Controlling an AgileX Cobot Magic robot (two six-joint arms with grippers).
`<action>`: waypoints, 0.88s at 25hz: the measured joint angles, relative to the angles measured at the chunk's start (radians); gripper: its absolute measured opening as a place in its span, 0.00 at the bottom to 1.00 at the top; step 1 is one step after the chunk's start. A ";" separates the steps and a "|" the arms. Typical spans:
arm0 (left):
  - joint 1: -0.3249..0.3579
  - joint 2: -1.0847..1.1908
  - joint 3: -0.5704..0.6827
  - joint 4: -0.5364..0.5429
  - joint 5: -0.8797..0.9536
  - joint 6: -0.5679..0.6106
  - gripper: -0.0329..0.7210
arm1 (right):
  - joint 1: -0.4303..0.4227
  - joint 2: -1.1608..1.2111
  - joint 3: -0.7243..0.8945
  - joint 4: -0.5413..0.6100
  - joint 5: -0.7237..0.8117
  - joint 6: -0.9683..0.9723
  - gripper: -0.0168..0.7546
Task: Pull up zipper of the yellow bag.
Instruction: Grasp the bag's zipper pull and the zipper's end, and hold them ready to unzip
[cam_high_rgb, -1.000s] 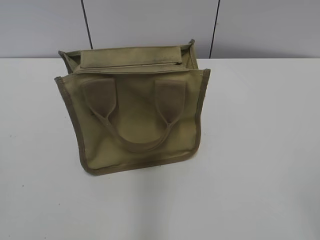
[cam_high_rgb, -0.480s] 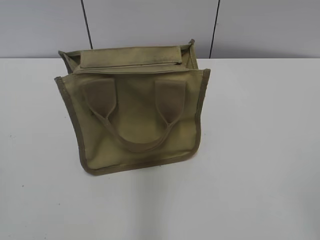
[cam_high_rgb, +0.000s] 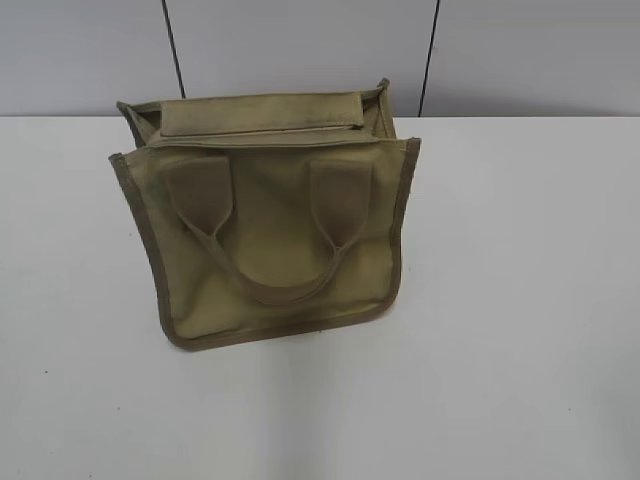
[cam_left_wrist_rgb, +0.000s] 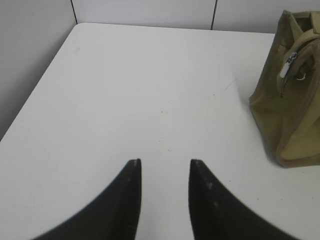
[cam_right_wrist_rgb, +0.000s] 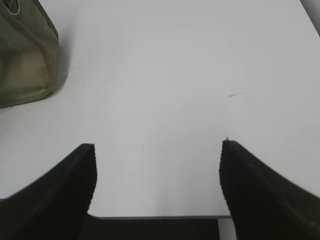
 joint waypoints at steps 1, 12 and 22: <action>0.000 0.000 0.000 0.000 0.000 0.000 0.36 | 0.000 0.000 0.000 0.000 0.000 0.000 0.78; 0.000 0.075 -0.020 -0.003 -0.062 0.000 0.77 | 0.000 0.000 0.000 0.000 0.000 0.000 0.78; 0.000 0.297 -0.007 -0.004 -0.539 0.000 0.80 | 0.000 0.000 0.000 0.000 0.000 0.000 0.78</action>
